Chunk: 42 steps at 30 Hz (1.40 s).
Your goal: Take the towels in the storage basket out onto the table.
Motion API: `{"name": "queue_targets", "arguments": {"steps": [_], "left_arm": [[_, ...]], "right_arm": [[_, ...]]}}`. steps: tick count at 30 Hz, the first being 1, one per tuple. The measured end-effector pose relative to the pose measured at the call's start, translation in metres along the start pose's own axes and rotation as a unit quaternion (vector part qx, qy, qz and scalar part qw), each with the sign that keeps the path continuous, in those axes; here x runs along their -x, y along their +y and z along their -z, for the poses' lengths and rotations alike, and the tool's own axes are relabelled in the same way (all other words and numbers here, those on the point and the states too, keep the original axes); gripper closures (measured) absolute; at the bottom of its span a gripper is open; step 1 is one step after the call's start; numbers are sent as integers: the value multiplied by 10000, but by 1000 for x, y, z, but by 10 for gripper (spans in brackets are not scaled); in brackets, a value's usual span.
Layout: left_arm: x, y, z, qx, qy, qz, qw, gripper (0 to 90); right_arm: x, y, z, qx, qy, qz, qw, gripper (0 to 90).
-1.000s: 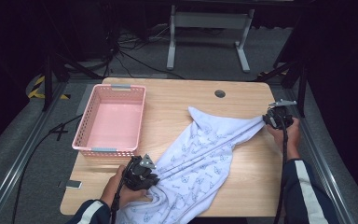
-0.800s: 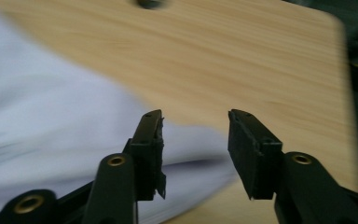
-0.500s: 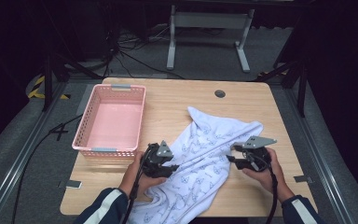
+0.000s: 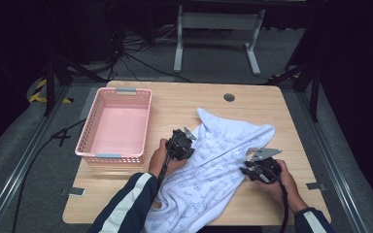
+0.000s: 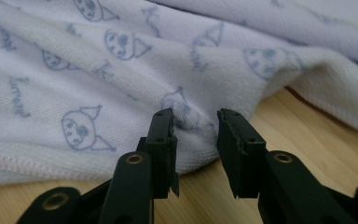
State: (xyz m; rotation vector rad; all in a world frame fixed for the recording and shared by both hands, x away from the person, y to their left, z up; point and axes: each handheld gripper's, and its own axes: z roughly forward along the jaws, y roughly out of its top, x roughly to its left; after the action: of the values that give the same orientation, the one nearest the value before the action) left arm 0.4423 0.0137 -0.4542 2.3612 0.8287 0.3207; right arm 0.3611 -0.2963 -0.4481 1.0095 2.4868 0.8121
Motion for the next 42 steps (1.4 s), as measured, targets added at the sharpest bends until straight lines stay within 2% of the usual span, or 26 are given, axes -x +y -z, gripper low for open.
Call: {"name": "queue_targets", "arguments": {"steps": [1, 2, 3, 4, 5, 6, 8, 10, 12, 16, 17, 18, 19, 20, 21, 23, 25, 27, 29, 30, 32, 34, 36, 38, 40, 42], "left_arm": [[-2, -1, 0, 32, 126, 3, 9999, 764], [-9, -3, 1, 6, 291, 199, 9994, 769], [-9, -3, 1, 6, 291, 199, 9994, 785], [-15, -3, 2, -27, 501, 294, 9983, 785], [-17, -3, 2, -53, 622, 369, 9974, 787], [-17, -3, 2, -53, 622, 369, 9974, 789], [-24, -3, 3, -135, 856, 505, 9950, 789], [-31, -5, 3, -72, 842, 707, 9939, 785], [-29, -4, 2, -80, 971, 659, 9931, 712], [-22, -4, 6, 133, 497, 564, 9971, 625], [-22, -4, 6, 133, 497, 564, 9971, 609], [-12, -5, 10, 232, 282, 248, 9990, 595], [-12, -5, 10, 232, 282, 248, 9990, 597], [-8, -5, 11, 193, 337, 96, 9992, 600], [-2, -7, 11, 148, 183, -62, 9997, 616], [-1, -8, 11, 169, 179, -101, 9996, 618], [1, -9, 12, 125, 98, -157, 9998, 631], [1, -9, 9, 62, 116, -218, 9997, 633], [0, -9, 5, 55, 80, -161, 9998, 635], [-1, -8, 4, 94, 80, -153, 9998, 633], [-1, -8, 4, 106, 52, -98, 9999, 639], [-4, -9, 4, 140, -12, -24, 9999, 638], [-4, -9, 4, 121, -54, 11, 9999, 634], [-5, -9, 2, 193, -161, 33, 9997, 632], [0, -7, 2, 142, -177, -28, 9997, 631], [3, -4, 0, 147, -138, -64, 9998, 605]], "right_arm": [[5, -4, 3, -37, -33, -103, 9999, 655], [10, -9, 7, -66, -95, -202, 9997, 655], [10, -9, 7, -66, -95, -202, 9997, 655], [18, -16, 12, -65, -69, -456, 9989, 655], [21, -20, 15, -82, -112, -516, 9986, 655], [21, -20, 15, -82, -112, -516, 9986, 655], [24, -25, 20, -134, -255, -605, 9978, 655], [26, -29, 22, -109, -224, -690, 9973, 644], [25, -30, 25, -179, -218, -695, 9972, 588], [33, -19, 32, 314, -500, -662, 9961, 573], [38, -15, 34, 515, -617, -696, 9943, 568], [44, -11, 35, 676, -829, -775, 9912, 554], [50, -7, 32, 705, -929, -888, 9892, 554], [55, -3, 28, 699, -881, -946, 9891, 551], [60, 0, 23, 676, -912, -889, 9895, 552], [67, 5, 11, 621, -1088, -918, 9879, 552], [71, 8, 3, 695, -968, -1040, 9874, 552], [74, 15, -9, 547, -1062, -981, 9880, 554], [80, 19, -19, 445, -960, -1065, 9887, 566], [86, 18, -27, 186, -1224, -1079, 9864, 575], [97, 16, -27, 208, -1068, -1343, 9849, 579], [106, 15, -25, 117, -1287, -1429, 9813, 597], [115, 14, -24, 92, -1339, -1454, 9802, 595], [134, 13, -25, 51, -1474, -1662, 9750, 589], [143, 16, -26, -17, -1478, -1711, 9741, 589], [145, 23, -29, -193, -1765, -1516, 9724, 575]]}}
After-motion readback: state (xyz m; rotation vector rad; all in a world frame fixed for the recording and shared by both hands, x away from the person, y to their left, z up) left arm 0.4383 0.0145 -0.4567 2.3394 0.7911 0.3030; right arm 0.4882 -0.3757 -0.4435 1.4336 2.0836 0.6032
